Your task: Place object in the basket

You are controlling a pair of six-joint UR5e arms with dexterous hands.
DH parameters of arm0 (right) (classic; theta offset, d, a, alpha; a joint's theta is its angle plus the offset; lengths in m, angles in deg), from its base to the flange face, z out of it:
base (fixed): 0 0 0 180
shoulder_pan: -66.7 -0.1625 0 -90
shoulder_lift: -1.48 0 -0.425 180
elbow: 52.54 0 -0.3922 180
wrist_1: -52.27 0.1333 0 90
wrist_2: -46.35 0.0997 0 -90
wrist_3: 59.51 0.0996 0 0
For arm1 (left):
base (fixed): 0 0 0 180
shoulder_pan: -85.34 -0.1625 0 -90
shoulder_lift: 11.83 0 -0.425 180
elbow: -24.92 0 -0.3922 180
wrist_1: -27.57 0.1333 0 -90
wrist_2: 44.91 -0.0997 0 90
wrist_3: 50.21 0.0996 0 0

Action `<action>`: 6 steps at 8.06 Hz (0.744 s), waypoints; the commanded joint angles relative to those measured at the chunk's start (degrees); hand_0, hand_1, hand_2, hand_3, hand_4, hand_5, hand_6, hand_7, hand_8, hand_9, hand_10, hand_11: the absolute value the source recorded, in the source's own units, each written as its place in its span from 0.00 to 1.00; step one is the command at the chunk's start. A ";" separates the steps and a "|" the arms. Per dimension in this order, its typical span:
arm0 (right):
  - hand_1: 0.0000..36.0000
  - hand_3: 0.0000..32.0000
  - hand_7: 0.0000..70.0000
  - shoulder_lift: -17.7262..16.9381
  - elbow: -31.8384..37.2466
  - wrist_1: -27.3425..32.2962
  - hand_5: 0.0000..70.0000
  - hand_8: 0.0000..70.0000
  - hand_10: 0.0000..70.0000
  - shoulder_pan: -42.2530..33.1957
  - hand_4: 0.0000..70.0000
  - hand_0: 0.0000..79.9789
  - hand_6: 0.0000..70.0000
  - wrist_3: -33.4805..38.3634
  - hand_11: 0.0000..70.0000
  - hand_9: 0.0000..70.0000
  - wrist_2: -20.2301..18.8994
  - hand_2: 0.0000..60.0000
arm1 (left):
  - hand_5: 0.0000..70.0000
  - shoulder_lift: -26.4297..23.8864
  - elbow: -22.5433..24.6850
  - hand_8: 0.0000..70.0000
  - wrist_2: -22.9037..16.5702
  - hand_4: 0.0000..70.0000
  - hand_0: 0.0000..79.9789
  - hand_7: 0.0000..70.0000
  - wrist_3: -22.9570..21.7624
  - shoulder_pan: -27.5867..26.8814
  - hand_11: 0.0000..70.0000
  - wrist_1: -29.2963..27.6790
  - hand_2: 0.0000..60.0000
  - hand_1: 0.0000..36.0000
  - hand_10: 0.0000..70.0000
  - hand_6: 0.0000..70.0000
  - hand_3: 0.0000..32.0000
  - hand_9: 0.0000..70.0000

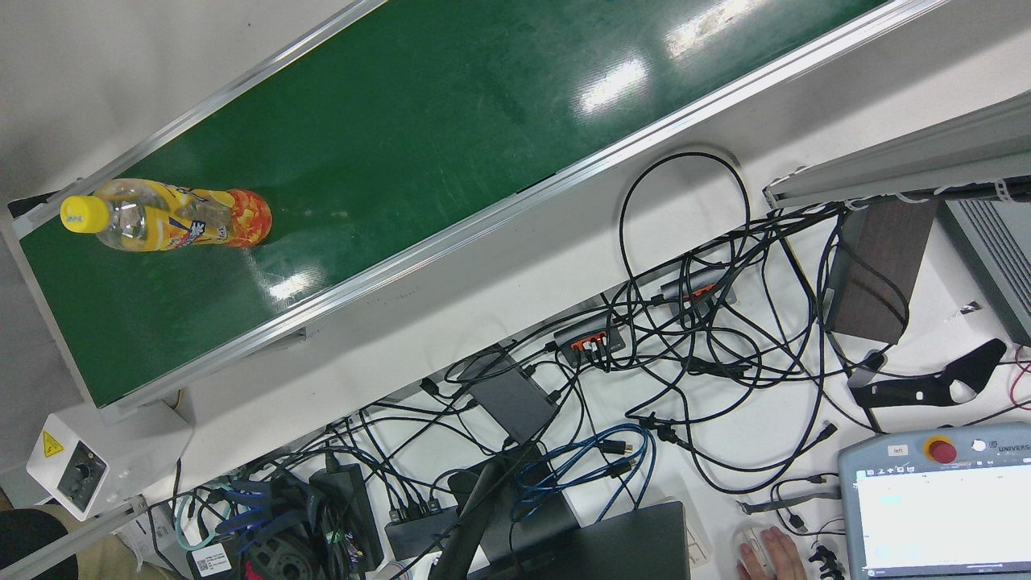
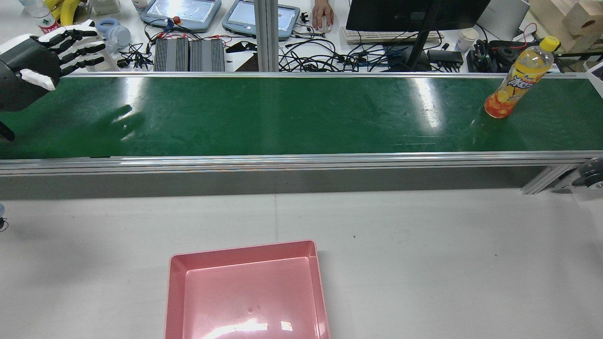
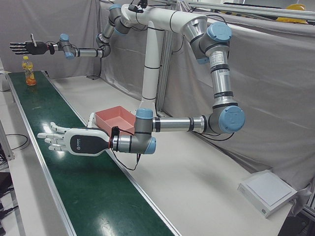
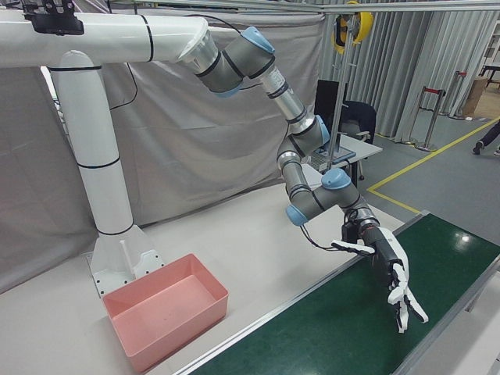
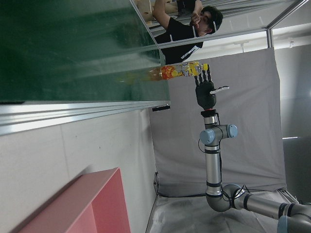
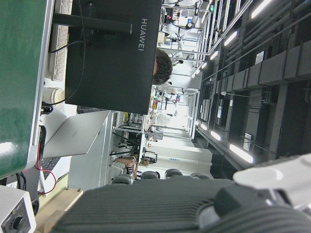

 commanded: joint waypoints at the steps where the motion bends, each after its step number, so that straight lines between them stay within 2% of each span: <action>1: 0.00 0.00 0.00 0.00 0.00 0.00 0.00 0.00 0.00 0.00 0.00 0.00 0.00 0.00 0.00 0.00 0.00 0.00 | 0.38 -0.03 0.01 0.15 0.00 0.18 0.62 0.03 -0.15 0.06 0.19 0.06 0.00 0.19 0.12 0.03 0.22 0.16; 6: 0.00 0.00 0.00 0.00 0.00 0.00 0.00 0.00 0.00 0.00 0.00 0.00 0.00 0.00 0.00 0.00 0.00 0.00 | 0.38 0.06 0.09 0.15 0.00 0.18 0.61 0.03 -0.15 0.14 0.19 0.06 0.00 0.16 0.12 0.02 0.22 0.16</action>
